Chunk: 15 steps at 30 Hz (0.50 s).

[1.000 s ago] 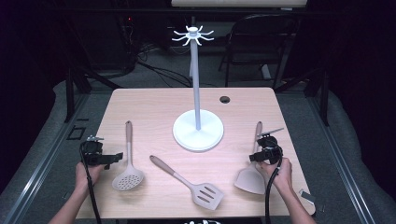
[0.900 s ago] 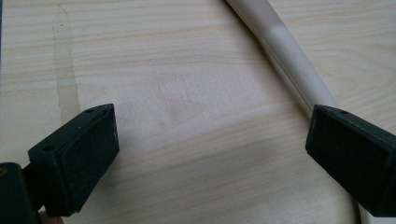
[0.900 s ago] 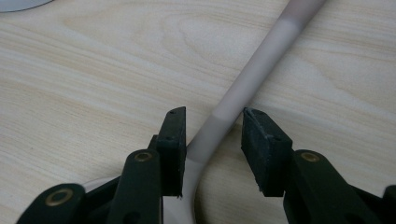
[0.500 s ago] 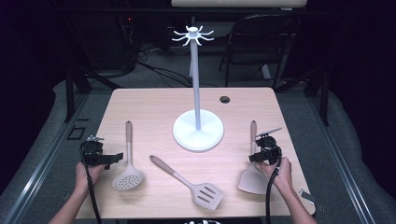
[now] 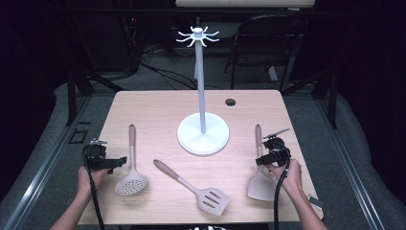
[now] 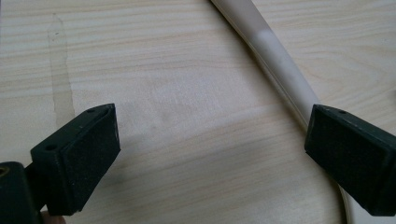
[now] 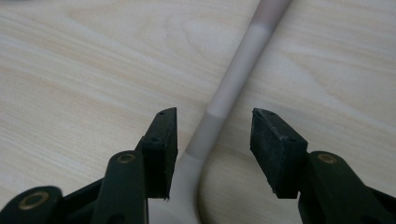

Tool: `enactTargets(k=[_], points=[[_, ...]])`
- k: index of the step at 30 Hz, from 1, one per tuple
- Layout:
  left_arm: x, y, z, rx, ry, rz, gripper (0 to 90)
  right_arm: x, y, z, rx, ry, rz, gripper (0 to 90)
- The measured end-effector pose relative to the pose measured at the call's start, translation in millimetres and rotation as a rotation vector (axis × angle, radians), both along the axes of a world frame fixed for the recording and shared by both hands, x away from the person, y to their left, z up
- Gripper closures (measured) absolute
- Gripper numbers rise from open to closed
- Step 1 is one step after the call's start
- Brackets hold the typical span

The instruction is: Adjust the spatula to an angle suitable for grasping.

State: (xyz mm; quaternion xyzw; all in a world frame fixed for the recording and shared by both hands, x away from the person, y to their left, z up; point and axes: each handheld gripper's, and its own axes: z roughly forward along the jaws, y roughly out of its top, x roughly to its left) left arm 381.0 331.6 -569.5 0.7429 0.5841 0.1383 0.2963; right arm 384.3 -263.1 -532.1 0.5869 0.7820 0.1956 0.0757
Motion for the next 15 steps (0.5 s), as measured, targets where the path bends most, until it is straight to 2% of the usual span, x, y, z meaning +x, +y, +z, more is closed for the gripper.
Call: enactTargets(k=[7, 10, 15], points=[[-0.4, 1.8, -0.7, 0.0, 0.001, 0.006, 3.4, 13.9, 1.7, 0.2, -0.025, 0.006, -0.016, 60.0], [-0.5, 2.2, -1.0, -0.002, 0.001, 0.007, 3.5, 19.1, 3.2, -1.1, -0.04, 0.028, -0.01, 61.6], [-0.4, 1.8, -1.1, -0.001, 0.002, 0.004, 3.5, 23.5, 8.7, -4.7, -0.058, 0.04, -0.017, 64.4]])
